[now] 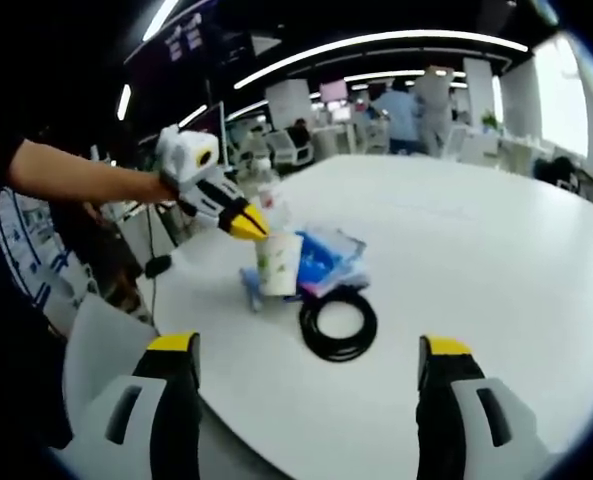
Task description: Arrange the tabletop items into an orderly group along one side of the table until the central work area is clear of visible clutter.
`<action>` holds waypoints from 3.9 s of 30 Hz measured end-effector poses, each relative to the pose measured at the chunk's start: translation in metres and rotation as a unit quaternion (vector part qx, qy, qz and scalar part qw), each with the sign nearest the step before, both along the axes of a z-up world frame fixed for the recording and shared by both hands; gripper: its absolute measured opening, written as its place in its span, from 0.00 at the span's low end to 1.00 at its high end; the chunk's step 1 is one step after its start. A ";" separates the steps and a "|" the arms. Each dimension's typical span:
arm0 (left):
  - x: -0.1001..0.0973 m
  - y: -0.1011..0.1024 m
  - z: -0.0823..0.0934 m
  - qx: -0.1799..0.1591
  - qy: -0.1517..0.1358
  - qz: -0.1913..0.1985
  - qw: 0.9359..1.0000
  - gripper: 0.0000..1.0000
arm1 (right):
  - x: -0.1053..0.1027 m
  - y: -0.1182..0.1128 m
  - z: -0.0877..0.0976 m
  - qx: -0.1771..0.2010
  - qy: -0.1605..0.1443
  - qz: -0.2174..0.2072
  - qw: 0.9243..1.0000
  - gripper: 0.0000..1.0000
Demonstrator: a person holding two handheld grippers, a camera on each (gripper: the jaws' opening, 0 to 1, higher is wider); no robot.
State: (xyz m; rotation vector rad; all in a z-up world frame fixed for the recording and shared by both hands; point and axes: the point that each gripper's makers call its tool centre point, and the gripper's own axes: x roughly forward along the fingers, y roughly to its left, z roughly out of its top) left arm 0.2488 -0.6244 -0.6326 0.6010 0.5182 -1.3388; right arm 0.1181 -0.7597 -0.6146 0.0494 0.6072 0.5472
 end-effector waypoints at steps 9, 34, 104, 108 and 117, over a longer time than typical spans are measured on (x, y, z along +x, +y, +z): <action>-0.011 0.008 -0.009 0.024 -0.012 -0.022 0.999 0.01 | 0.002 0.005 0.002 0.001 -0.004 0.006 1.000 0.87; -0.037 0.009 -0.032 0.034 0.044 -0.022 0.998 0.06 | 0.002 0.006 0.003 0.002 -0.004 0.008 1.000 0.86; 0.063 0.045 -0.001 0.051 0.008 0.042 0.998 0.01 | 0.004 0.001 -0.009 0.018 0.014 -0.019 1.000 0.84; 0.069 0.047 -0.003 0.056 0.002 0.046 0.997 0.01 | 0.003 0.000 -0.010 0.020 0.016 -0.020 0.999 0.84; 0.083 0.050 -0.011 0.072 -0.009 0.055 0.996 0.01 | 0.003 -0.001 -0.012 0.016 0.019 -0.024 0.999 0.83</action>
